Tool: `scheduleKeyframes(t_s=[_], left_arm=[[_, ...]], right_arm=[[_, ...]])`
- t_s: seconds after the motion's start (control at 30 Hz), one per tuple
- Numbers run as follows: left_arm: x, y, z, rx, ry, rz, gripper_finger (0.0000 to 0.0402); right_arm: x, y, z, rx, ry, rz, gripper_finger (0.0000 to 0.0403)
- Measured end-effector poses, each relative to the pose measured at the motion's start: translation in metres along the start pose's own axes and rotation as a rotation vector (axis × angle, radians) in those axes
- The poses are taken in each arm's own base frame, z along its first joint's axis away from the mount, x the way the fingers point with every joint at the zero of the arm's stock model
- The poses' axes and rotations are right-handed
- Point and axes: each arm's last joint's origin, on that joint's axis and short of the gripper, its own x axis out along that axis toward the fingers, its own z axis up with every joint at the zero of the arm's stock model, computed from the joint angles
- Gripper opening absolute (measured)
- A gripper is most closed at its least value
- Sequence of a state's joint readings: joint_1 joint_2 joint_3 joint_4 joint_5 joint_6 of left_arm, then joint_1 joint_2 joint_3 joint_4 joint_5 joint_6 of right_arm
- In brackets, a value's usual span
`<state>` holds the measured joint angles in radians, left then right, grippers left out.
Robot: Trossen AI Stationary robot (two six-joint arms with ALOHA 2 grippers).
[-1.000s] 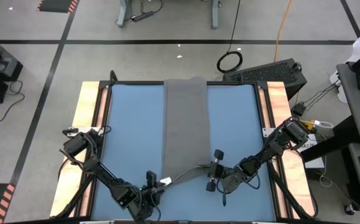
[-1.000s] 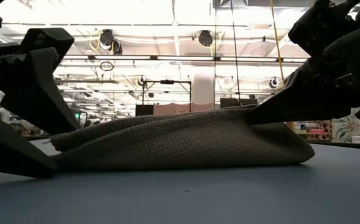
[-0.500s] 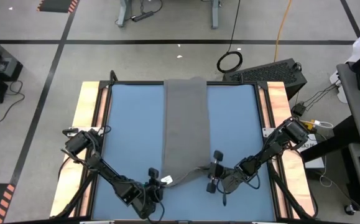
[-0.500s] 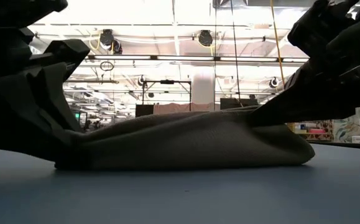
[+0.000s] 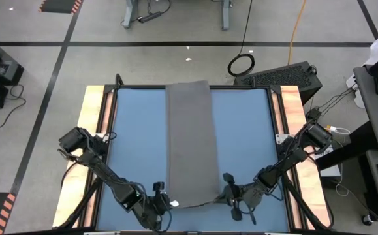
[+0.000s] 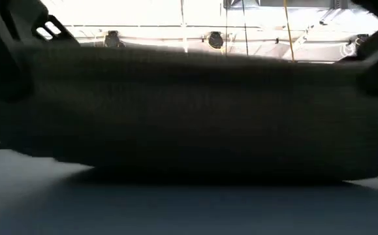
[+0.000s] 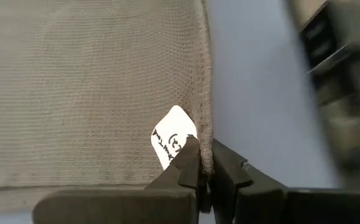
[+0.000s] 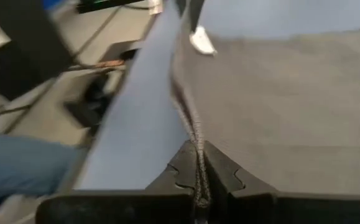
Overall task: Roll towel
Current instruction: Roll the gray towel
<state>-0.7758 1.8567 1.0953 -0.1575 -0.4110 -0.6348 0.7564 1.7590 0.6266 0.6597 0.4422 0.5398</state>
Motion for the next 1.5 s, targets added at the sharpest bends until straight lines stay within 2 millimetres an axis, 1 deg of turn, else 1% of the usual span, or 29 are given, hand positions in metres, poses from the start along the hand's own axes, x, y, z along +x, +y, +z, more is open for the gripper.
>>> scheduleKeyframes(t_s=[0.1,0.17,0.33,0.47,0.53,0.7,0.8,0.87,0.97,1.1,1.23,1.37,1.5], left_arm=[[-0.001,0.001,0.007,-0.041,0.006,-0.071,0.0018],[0.002,0.006,0.009,-0.055,0.008,-0.066,0.0018],[0.016,0.036,0.007,-0.103,0.062,-0.045,0.0018],[0.027,0.057,0.001,-0.175,0.096,-0.114,0.0018],[0.030,0.064,-0.004,-0.220,0.103,-0.152,0.0018],[0.032,0.070,-0.013,-0.262,0.118,-0.163,0.0018],[0.033,0.071,-0.016,-0.280,0.115,-0.161,0.0018],[0.033,0.070,-0.016,-0.279,0.104,-0.160,0.0018],[0.032,0.070,-0.015,-0.286,0.093,-0.162,0.0018],[0.032,0.070,-0.015,-0.303,0.094,-0.161,0.0018],[0.033,0.070,-0.015,-0.304,0.093,-0.160,0.0018],[0.033,0.070,-0.014,-0.308,0.089,-0.159,0.0018],[0.033,0.071,-0.014,-0.309,0.086,-0.160,0.0018]], right_arm=[[-0.003,0.006,-0.003,0.035,0.009,0.030,0.0000],[-0.004,0.007,-0.005,0.064,0.020,0.026,0.0000],[-0.004,0.001,-0.014,0.105,0.114,-0.021,0.0000],[-0.004,-0.003,-0.017,0.119,0.148,-0.059,0.0000],[-0.004,-0.003,-0.017,0.118,0.147,-0.059,0.0000],[-0.002,-0.008,-0.015,0.136,0.116,-0.116,0.0000],[-0.002,-0.010,-0.014,0.128,0.108,-0.129,0.0005],[-0.002,-0.011,-0.014,0.103,0.085,-0.163,0.0018],[-0.003,-0.010,-0.014,0.017,0.057,-0.201,0.0052],[-0.006,-0.005,-0.014,-0.077,0.028,-0.212,0.0113],[-0.015,0.007,-0.015,-0.094,0.014,-0.175,0.0171],[-0.024,0.020,-0.023,-0.144,-0.019,-0.178,0.0207],[-0.029,0.026,-0.035,-0.194,-0.066,-0.255,0.0235]])
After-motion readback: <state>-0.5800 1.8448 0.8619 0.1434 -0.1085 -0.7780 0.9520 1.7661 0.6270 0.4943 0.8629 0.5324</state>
